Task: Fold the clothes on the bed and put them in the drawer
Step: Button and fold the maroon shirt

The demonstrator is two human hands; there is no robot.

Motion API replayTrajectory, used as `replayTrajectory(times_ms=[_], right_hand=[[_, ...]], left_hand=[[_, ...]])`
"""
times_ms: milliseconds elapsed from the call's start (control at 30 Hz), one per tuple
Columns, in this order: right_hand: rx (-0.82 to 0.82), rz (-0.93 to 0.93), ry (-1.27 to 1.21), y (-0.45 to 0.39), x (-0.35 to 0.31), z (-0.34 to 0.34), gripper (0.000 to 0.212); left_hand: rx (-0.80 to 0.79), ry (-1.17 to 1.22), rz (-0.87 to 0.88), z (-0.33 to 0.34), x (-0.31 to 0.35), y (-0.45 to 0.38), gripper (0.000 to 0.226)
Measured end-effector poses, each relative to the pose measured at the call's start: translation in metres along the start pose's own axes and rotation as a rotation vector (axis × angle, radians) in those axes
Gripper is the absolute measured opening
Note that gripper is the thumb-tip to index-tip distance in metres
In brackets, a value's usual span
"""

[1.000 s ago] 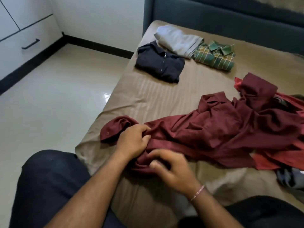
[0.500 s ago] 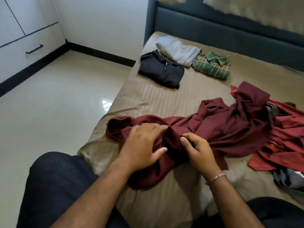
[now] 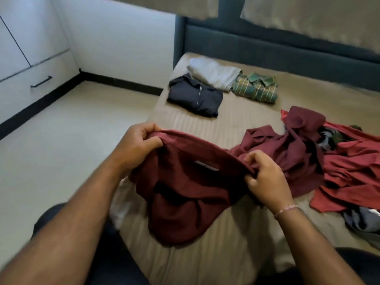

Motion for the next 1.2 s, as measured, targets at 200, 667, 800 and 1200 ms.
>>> replayTrajectory(times_ms=[200,667,800,1200], right_hand=[[0.095,0.059,-0.609,-0.030,0.023,-0.059,0.022],[0.494,-0.077,-0.701,-0.123,-0.080,-0.274,0.012],[0.678,-0.131,-0.486,-0.104,-0.130,-0.361,0.012],[0.953,-0.313,-0.483,0.006,-0.252,-0.494,0.006]], left_hand=[[-0.143,-0.368,-0.057,-0.059,0.046,-0.031,0.027],[0.237,-1.022,0.129,-0.154,0.268,-0.093,0.013],[0.325,-1.150,0.099,-0.178,0.346,-0.084,0.008],[0.432,-0.377,0.374,-0.143,0.527,0.006,0.042]])
Point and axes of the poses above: each hand's wrist, its own y-axis away from the middle knuckle, its own z-axis out of the palm, x = y × z, the point moved 10 cm from there along -y, towards the middle knuckle, and after that the axes turned 13 degrees about -x, right-handed, at the moved point
